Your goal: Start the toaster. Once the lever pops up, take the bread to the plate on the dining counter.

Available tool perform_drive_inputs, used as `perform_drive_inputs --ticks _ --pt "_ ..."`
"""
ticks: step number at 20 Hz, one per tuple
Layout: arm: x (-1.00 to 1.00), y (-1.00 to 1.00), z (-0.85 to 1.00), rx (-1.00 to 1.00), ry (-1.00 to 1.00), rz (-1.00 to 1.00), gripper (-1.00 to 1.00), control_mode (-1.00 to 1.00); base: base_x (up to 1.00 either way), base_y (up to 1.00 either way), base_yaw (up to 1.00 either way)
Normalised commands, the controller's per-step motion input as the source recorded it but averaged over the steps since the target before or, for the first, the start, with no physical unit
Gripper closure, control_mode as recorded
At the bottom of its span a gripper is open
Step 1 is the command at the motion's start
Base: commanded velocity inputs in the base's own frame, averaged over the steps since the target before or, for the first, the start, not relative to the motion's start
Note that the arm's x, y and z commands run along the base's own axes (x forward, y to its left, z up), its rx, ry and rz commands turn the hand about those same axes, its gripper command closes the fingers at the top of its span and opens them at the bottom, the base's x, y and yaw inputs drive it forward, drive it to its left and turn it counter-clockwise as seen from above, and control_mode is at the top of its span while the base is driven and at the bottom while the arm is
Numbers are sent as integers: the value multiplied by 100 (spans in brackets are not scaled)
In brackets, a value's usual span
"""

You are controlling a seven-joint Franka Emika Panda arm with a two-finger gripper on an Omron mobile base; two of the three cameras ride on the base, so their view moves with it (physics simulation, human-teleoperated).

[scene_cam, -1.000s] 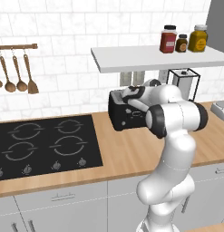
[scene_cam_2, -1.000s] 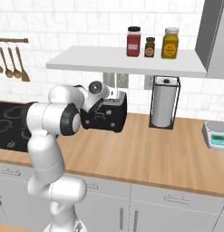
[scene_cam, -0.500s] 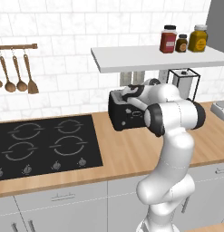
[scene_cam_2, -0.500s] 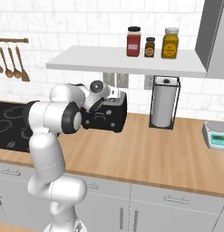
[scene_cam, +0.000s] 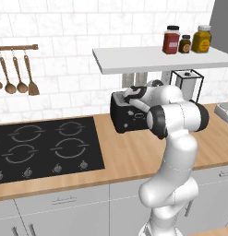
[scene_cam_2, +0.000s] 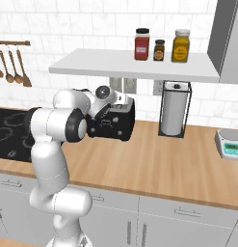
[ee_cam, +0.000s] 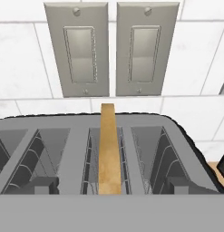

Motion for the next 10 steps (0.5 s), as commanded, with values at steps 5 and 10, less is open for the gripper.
perform_drive_inputs --ticks 5,10 --pt "0 0 0 0 0 0 100 -100 0 0 0" --pt "0 0 0 0 0 0 100 -100 0 0 0"
